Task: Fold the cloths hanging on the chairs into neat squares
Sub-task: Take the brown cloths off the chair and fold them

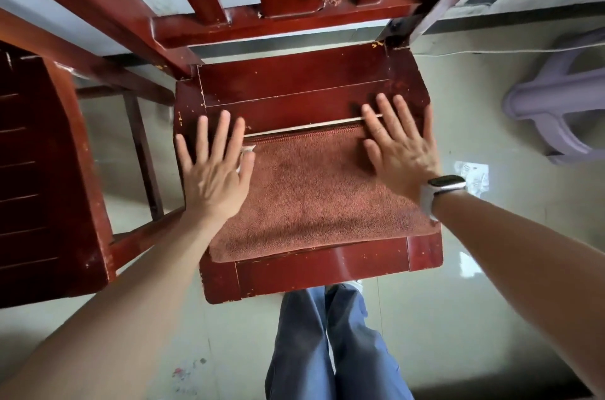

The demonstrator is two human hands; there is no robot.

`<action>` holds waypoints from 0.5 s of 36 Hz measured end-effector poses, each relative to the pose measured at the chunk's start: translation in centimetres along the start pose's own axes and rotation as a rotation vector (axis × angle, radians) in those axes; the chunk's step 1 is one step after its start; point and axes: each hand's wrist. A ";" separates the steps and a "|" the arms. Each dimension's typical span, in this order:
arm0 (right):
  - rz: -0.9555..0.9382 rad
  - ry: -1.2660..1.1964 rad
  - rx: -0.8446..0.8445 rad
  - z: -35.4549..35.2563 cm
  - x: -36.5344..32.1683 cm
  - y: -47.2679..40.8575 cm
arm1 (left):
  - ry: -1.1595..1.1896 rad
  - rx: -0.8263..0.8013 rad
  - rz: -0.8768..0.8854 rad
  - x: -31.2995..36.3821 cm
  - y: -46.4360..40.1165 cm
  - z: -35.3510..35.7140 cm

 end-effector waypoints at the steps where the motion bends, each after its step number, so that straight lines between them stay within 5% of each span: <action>1: 0.027 -0.016 -0.002 -0.3 0.9 0.1 | 0.003 -0.011 -0.032 -0.4 -0.1 -0.1; 5: 0.066 -0.140 -0.009 -1.5 3.0 0.2 | 0.050 -0.016 -0.050 -0.9 -0.2 -0.7; 11: 0.371 -0.541 0.317 -2.3 4.2 1.0 | 0.183 0.191 -0.270 0.1 0.9 -2.0; 18: 0.642 -0.816 0.200 -1.2 3.5 5.1 | 0.072 0.137 0.012 6.4 6.3 -1.8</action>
Point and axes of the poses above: each hand's wrist, its own y-axis away from the middle knuckle, its own z-axis out of the palm, x = y × z, and after that the axes turned 8 degrees about -y, right-handed
